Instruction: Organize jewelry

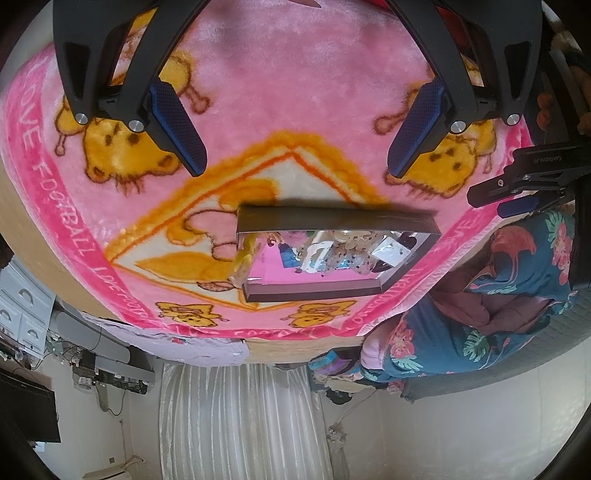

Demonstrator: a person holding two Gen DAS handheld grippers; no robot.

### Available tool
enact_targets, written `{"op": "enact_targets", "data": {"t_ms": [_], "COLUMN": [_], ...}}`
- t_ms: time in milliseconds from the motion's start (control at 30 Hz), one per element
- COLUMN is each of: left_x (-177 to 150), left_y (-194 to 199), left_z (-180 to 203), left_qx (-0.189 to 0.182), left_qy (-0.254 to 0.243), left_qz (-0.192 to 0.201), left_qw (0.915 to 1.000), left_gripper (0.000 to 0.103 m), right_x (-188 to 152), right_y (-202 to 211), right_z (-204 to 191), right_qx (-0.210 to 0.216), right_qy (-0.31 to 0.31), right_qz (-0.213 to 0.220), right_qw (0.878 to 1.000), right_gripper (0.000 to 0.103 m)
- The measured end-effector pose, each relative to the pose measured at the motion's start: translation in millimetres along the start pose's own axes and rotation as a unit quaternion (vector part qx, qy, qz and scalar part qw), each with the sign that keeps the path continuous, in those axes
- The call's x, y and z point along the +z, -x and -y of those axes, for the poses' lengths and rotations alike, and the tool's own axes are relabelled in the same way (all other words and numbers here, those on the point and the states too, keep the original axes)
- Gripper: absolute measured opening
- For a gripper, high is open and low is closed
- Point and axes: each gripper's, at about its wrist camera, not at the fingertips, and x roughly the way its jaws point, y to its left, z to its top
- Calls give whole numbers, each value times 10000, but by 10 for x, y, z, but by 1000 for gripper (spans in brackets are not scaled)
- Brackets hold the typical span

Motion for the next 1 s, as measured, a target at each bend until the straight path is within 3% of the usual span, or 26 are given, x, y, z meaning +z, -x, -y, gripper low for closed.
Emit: {"op": "enact_targets", "data": {"t_ms": [1000], "left_x": [23], "left_y": [27], "left_z": [-29], "left_qx": [68], "left_qy": [-10], "left_qz": [-4], "left_qw": [10000], "left_gripper": [94], "right_x": [-1], "right_y": [11], "right_z": [-40], "right_qx": [18], "right_qy": [19], "right_qz": [4], "right_qw": [10000], "right_gripper": [98]}}
